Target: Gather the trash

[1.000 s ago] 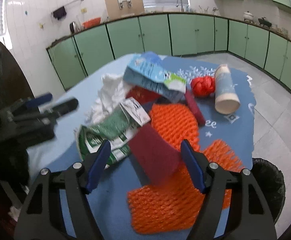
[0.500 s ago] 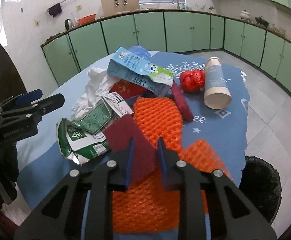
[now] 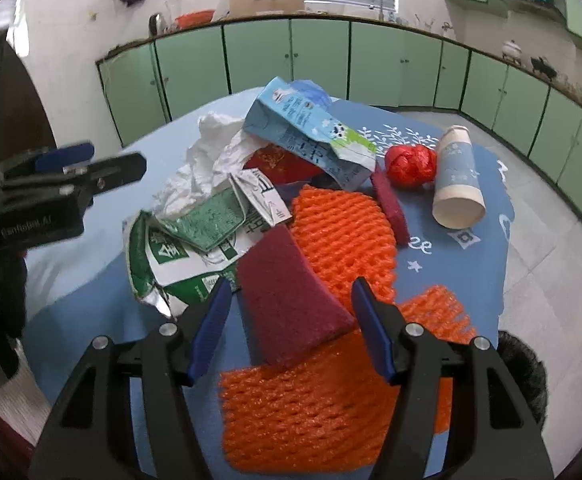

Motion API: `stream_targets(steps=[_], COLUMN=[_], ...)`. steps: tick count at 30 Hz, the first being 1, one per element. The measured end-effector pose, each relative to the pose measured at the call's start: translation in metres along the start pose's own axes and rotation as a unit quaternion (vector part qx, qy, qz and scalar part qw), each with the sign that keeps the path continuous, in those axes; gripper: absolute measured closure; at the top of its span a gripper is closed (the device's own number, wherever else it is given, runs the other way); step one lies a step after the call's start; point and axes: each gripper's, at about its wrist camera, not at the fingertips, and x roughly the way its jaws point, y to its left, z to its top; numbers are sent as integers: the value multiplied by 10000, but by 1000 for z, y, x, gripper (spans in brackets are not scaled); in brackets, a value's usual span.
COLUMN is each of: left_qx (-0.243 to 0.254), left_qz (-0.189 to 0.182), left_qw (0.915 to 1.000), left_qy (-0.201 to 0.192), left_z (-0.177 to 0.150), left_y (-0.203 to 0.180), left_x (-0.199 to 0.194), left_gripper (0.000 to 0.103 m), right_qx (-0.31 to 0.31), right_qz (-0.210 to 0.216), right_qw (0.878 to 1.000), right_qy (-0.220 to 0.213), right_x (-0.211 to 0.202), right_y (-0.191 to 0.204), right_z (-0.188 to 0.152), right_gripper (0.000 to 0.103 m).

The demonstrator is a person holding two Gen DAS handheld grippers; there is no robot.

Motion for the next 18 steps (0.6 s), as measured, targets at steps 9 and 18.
stream_targets(steps=[9, 18], left_qx=[-17, 33], left_qz=[4, -31], left_qw=[10000, 9999], left_qy=[13, -89], left_z=[0, 3], left_y=[1, -3], left_x=[1, -6], left_gripper=[16, 16], right_qx=[-408, -112], right_qz=[-223, 246], right_qw=[9989, 9996], right_qy=[74, 52], right_x=[5, -8], right_y=[7, 0], right_z=[-1, 6], right_gripper=[66, 77])
